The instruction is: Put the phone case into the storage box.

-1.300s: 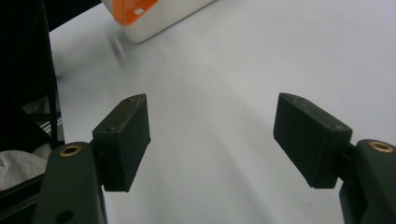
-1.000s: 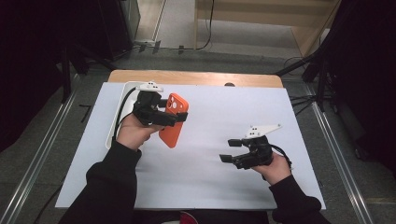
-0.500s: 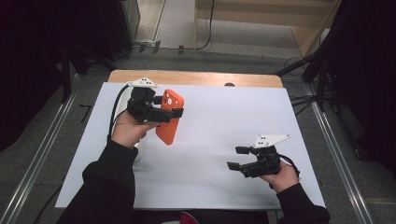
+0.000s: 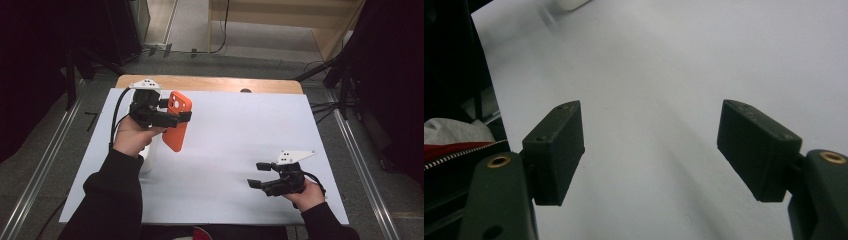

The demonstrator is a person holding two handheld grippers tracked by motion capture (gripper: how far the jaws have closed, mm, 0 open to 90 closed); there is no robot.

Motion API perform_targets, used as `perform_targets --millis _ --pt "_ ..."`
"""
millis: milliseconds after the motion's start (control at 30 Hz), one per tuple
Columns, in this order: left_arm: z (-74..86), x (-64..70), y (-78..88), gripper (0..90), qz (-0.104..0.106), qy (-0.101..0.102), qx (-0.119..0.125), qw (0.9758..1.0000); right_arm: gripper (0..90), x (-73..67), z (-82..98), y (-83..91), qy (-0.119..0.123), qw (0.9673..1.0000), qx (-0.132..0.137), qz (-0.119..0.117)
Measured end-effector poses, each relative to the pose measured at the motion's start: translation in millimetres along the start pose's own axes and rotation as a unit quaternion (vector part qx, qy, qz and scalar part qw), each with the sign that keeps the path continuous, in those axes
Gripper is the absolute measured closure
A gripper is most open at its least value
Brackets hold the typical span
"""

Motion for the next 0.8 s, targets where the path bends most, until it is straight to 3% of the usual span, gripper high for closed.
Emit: perform_targets --millis 800 --pt "-3.6 -25.4 35.3 15.9 -0.055 0.025 0.037 0.9975 26.0 0.7 2.2 -0.7 0.0 1.0 0.0 -0.005"
Point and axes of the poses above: each handheld gripper's, and its own axes: y roughly backward along the jaws, z roughly out of its underside, x roughly to its right, the point moved 2 cm from there along -y, roughly forward along the jaws
